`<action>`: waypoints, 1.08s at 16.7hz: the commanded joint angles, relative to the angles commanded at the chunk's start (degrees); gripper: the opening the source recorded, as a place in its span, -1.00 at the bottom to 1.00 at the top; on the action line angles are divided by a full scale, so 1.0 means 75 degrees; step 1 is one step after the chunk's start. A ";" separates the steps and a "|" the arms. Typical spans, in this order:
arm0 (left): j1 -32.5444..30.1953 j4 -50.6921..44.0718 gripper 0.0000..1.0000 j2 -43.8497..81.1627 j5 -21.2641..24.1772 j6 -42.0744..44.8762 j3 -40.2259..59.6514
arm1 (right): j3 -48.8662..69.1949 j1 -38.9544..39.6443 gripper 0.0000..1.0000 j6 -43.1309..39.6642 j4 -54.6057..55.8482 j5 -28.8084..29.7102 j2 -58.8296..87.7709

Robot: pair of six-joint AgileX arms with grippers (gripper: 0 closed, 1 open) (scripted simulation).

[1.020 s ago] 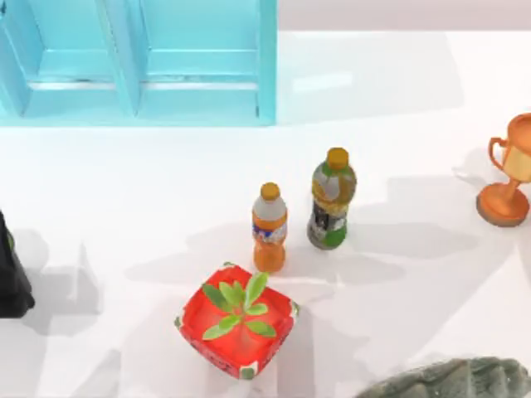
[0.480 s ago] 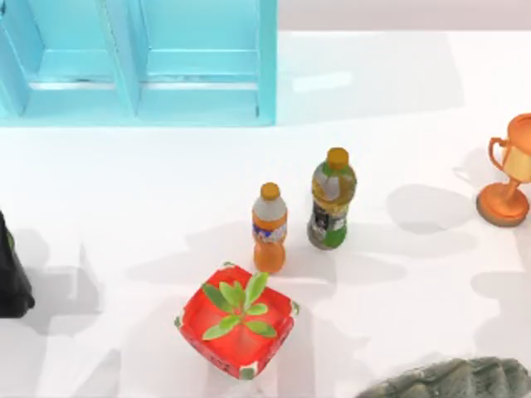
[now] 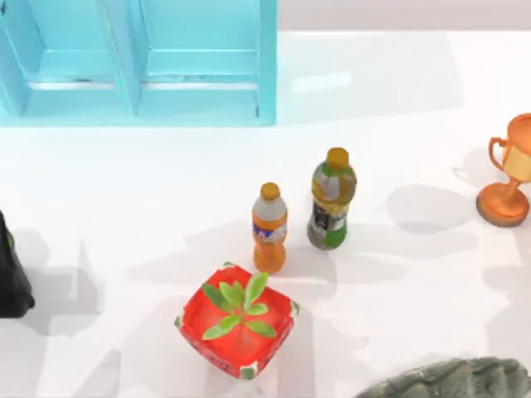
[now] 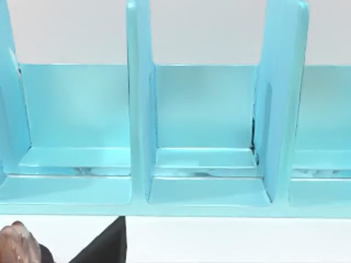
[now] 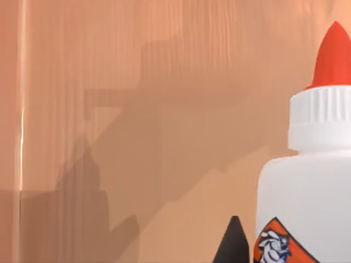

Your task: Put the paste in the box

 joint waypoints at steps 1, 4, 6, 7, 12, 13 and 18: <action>0.0000 0.0000 1.00 0.0000 0.0000 0.0000 0.0000 | -0.0112 0.0038 -1.00 0.0039 0.0238 0.0016 0.0115; 0.0000 0.0000 1.00 0.0000 0.0000 0.0000 0.0000 | -0.0477 0.0161 -1.00 0.0165 0.1006 0.0068 0.0484; 0.0000 0.0000 1.00 0.0000 0.0000 0.0000 0.0000 | -0.0670 0.0227 -1.00 0.0231 0.1410 0.0096 0.0677; 0.0000 0.0000 1.00 0.0000 0.0000 0.0000 0.0000 | -0.0727 0.0246 -1.00 0.0251 0.1532 0.0104 0.0735; 0.0000 0.0000 1.00 0.0000 0.0000 0.0000 0.0000 | -0.0749 0.0253 -0.85 0.0259 0.1580 0.0108 0.0757; 0.0000 0.0000 1.00 0.0000 0.0000 0.0000 0.0000 | -0.0749 0.0253 -0.70 0.0259 0.1580 0.0108 0.0757; 0.0000 0.0000 1.00 0.0000 0.0000 0.0000 0.0000 | -0.0749 0.0253 0.06 0.0259 0.1580 0.0108 0.0757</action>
